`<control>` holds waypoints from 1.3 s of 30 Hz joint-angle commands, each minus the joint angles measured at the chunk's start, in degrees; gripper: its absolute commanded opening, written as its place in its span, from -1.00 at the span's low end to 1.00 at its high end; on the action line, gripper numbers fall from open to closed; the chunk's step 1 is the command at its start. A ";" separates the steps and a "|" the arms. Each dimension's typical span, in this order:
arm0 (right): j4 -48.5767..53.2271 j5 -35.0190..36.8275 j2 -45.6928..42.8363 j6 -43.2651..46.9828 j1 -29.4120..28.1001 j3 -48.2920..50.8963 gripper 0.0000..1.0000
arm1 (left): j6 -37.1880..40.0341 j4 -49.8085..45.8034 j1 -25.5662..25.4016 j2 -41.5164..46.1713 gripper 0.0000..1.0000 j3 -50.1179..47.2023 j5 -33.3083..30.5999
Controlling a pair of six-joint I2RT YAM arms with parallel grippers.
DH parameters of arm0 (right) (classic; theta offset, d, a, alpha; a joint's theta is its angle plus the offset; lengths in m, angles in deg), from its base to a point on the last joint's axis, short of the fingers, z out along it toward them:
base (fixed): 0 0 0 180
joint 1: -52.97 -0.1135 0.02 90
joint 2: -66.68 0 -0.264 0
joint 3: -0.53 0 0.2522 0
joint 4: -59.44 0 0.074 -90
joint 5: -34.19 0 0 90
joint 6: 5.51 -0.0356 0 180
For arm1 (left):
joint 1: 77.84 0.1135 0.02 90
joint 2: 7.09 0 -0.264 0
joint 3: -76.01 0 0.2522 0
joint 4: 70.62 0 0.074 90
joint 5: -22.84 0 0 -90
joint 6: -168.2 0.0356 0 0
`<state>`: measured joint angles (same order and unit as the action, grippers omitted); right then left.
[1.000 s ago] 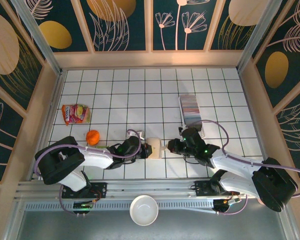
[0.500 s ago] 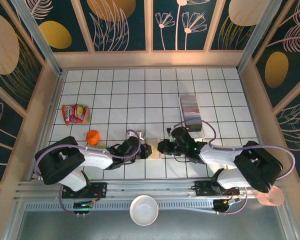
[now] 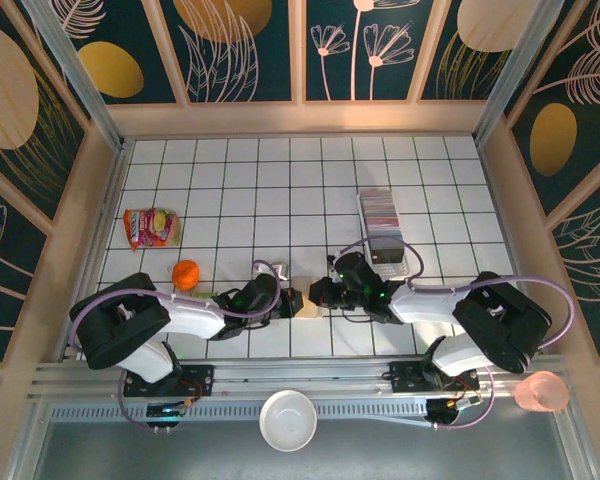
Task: Put the credit cards into the card holder
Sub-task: Close the button on the card holder.
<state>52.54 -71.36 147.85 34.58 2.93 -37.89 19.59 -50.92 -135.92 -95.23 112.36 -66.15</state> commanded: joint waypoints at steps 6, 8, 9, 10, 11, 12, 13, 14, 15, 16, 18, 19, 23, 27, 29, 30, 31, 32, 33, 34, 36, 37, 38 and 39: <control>-0.60 0.17 1.01 -0.17 -0.94 -1.00 -1.00 | -0.28 -1.02 -0.27 -0.80 -1.00 -1.45 -0.13; -0.57 0.08 1.33 -0.27 -1.07 -0.91 -1.00 | -0.38 -0.92 -0.23 -0.90 -1.00 -1.49 -0.13; -0.60 0.00 1.57 -0.32 -1.20 -0.91 -1.00 | -0.37 -0.93 -0.27 -0.90 -1.00 -1.53 -0.20; -0.79 -0.17 1.75 -0.44 -1.26 -0.84 -1.00 | -0.50 -0.93 -0.27 -0.94 -1.00 -1.58 -0.26; -1.10 -0.27 1.96 -0.60 -1.42 -0.66 -1.00 | -0.47 -0.93 -0.27 -0.90 -1.00 -1.56 -0.40; -0.92 -0.19 2.05 -0.74 -1.53 -0.56 -1.00 | -0.56 -0.93 -0.27 -0.90 -1.00 -1.67 -0.48; -0.51 0.04 2.16 -0.67 -1.55 -0.47 -1.00 | -0.55 -0.96 -0.27 -0.87 -1.00 -1.67 -0.48; 0.45 0.70 2.40 -0.62 -1.73 -0.47 -1.00 | -0.63 -0.93 -0.27 -0.88 -1.00 -1.74 -0.57; 1.49 1.46 2.67 -0.39 -1.84 -0.61 -1.00 | -0.63 -0.84 -0.26 -0.90 -1.00 -1.76 -0.58; 2.85 2.21 3.08 -0.06 -2.14 -0.80 -1.00 | -0.63 -0.83 -0.27 -0.96 -1.00 -1.76 -0.64; 5.03 3.38 4.07 0.18 -2.50 -1.35 -1.00 | -0.67 -0.91 -0.23 -1.06 -1.00 -1.67 -0.67; 5.99 4.08 4.51 0.24 -2.71 -1.52 -1.00 | -0.71 -0.93 -0.27 -0.99 -1.00 -1.74 -0.82; 11.56 8.11 5.94 0.44 -4.22 -2.14 -1.00 | -1.58 -0.63 -0.27 0.17 -1.00 -2.62 -2.03; 12.47 9.16 6.37 -1.09 -4.54 0.46 -1.00 | -2.03 -0.73 -0.21 1.92 -1.00 -3.48 -3.10; 13.48 10.60 6.30 -1.40 -4.54 1.19 -1.00 | -1.97 -0.76 -0.27 3.40 -1.00 -3.93 -3.61; 13.46 11.01 5.99 -1.32 -4.58 1.11 -1.00 | -1.82 -0.95 -0.23 4.28 -1.00 -4.06 -3.85; 12.65 11.27 5.26 -1.24 -4.67 0.98 -1.00 | -1.69 -1.44 -0.25 5.52 -1.00 -4.04 -4.20; 11.12 11.43 4.01 -1.00 -4.72 0.81 -1.00 | -1.53 -2.73 -0.27 6.95 -1.00 -3.77 -4.87; 10.06 11.65 2.88 -0.57 -4.79 0.28 -1.00 | -1.28 -4.15 -0.27 8.58 -1.00 -3.53 -5.77; 9.40 12.29 1.50 0.16 -4.77 -0.90 -1.00 | -1.02 -6.41 -0.27 10.66 -1.00 -3.03 -6.89; 9.05 14.03 -0.84 2.66 -4.71 -4.27 -0.59 | -0.18 -12.95 -0.27 15.64 -1.00 -1.42 -10.94; 9.33 14.89 -1.98 4.26 -4.71 -6.67 -0.29 | 0.64 -17.48 -0.25 18.71 -0.93 -0.10 -14.03; 10.13 16.15 -3.18 6.11 -4.74 -9.56 0.07 | 2.00 -22.41 -0.17 22.03 -0.76 1.62 -17.71; 11.02 17.43 -4.24 7.61 -4.67 -12.03 0.26 | 4.12 -25.63 -0.03 24.91 -0.63 3.32 -21.29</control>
<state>60.28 -60.23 147.13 37.00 -1.58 -43.75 19.81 -64.85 -135.92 -76.41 111.00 -77.01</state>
